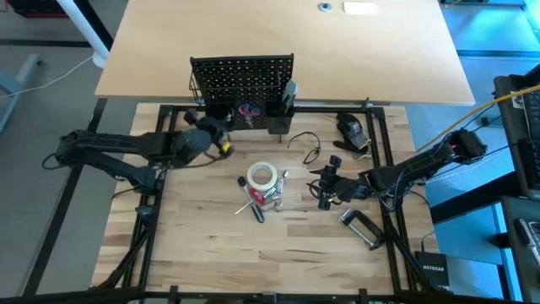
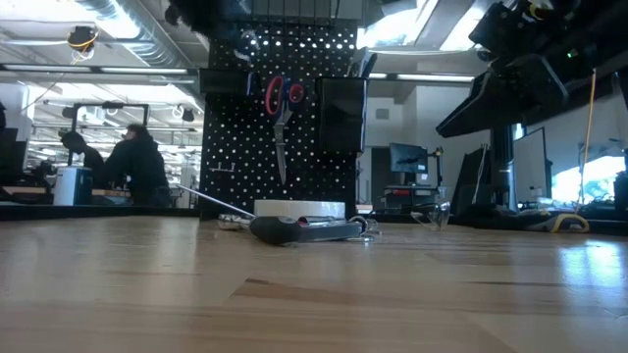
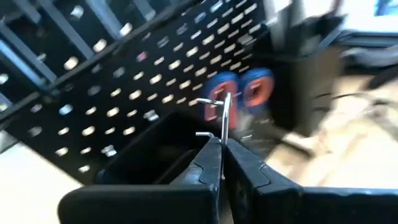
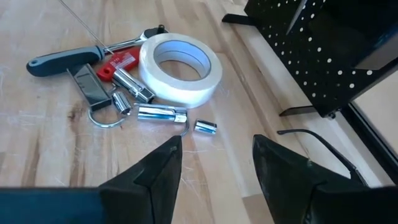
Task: Hang tools onto peg board
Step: Put the silver binder clip into the left black bin on the peg board, then put the silver socket into the left black bin on the peg board
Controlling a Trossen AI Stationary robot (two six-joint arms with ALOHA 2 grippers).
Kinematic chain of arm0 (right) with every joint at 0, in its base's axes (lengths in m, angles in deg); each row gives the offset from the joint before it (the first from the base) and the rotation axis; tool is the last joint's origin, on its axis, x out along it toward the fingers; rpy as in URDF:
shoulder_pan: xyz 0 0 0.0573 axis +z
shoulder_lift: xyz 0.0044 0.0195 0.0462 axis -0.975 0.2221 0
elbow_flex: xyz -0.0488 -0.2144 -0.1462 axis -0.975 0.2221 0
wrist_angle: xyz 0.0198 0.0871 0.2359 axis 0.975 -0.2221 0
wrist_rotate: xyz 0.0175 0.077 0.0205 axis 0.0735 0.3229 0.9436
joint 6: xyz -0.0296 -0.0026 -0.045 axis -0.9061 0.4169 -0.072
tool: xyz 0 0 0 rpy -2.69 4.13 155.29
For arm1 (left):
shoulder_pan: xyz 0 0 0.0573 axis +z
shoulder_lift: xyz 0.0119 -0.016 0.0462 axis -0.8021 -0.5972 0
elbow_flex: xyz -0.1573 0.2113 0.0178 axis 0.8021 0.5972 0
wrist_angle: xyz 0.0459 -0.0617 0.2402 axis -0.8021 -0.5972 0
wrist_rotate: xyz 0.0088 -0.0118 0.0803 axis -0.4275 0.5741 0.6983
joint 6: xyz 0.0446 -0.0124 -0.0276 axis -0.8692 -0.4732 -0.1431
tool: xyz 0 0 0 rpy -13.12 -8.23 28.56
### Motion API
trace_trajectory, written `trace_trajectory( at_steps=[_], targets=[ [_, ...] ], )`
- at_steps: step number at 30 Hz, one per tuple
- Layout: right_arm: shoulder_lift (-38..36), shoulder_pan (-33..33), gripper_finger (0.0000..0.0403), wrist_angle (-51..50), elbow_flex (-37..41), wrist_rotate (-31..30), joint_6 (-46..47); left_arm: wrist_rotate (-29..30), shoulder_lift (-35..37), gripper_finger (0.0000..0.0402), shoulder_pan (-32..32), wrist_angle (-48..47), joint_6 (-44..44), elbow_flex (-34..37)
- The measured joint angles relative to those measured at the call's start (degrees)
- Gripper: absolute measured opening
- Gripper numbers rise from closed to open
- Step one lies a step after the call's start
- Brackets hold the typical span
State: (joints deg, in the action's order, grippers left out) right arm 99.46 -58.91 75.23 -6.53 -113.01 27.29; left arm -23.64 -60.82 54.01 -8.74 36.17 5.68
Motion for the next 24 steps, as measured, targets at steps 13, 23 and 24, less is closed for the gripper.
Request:
trace_trajectory(
  at_steps=[13, 23, 24],
  targets=[
    [0.0, 0.0, 0.0198, -0.1, 0.0, 0.0, 0.0, -3.0, -1.5, 0.0025, 8.4, -1.5, 1.6, 0.0],
    [0.0, 0.0, 0.0198, -0.1, 0.0, 0.0, 0.0, -3.4, -1.0, 0.0108, 7.4, -1.8, 1.5, 0.0],
    [0.0, 0.0, 0.0198, -0.1, 0.0, 0.0, 0.0, -3.8, -0.8, 0.0114, 6.8, -2.1, 1.4, -0.2]
  ],
)
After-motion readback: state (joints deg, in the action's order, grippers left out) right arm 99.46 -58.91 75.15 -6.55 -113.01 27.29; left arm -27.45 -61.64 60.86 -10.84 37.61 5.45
